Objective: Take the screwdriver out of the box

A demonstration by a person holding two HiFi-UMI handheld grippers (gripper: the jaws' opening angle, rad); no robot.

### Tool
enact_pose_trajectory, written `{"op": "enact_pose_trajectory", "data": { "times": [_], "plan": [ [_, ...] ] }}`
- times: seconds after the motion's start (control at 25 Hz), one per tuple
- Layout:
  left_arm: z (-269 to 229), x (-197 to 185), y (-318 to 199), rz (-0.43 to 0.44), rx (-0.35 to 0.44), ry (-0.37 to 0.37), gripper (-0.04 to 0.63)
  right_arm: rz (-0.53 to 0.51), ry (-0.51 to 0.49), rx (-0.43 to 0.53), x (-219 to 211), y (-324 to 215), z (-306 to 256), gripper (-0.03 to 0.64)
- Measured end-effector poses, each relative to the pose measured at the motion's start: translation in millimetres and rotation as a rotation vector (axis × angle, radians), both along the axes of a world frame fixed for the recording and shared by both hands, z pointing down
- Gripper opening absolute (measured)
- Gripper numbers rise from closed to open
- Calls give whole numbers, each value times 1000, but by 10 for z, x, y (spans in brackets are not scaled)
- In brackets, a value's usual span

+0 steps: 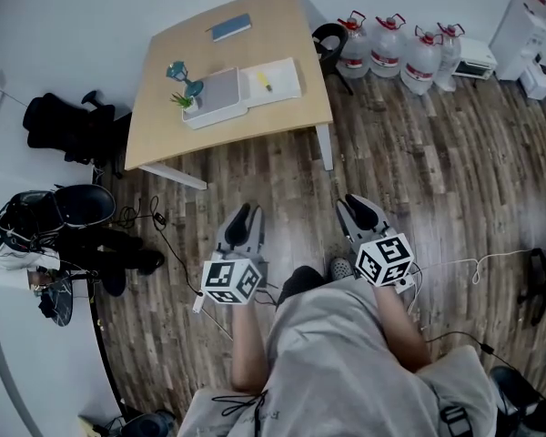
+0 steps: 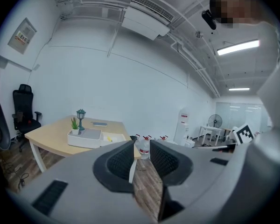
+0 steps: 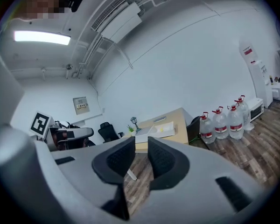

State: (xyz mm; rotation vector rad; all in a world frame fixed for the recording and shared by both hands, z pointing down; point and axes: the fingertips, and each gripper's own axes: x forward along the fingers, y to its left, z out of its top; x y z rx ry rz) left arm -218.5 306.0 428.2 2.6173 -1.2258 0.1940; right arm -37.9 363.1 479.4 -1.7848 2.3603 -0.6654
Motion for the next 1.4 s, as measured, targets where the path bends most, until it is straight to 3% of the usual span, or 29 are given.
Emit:
{"op": "enact_pose_trajectory", "data": {
  "times": [0.24, 0.52, 0.88, 1.4],
  "plan": [
    [126, 111, -157, 3, -35, 14, 101, 63, -88, -49, 275, -127, 217, 81],
    [251, 275, -664, 29, -28, 34, 101, 74, -31, -64, 433, -437, 327, 81],
    [344, 460, -1774, 29, -69, 72, 101, 130, -12, -119, 901, -1516, 291, 67],
    [426, 481, -3260, 57, -106, 93, 101, 116, 49, -164, 907, -2879, 291, 63]
  ]
}}
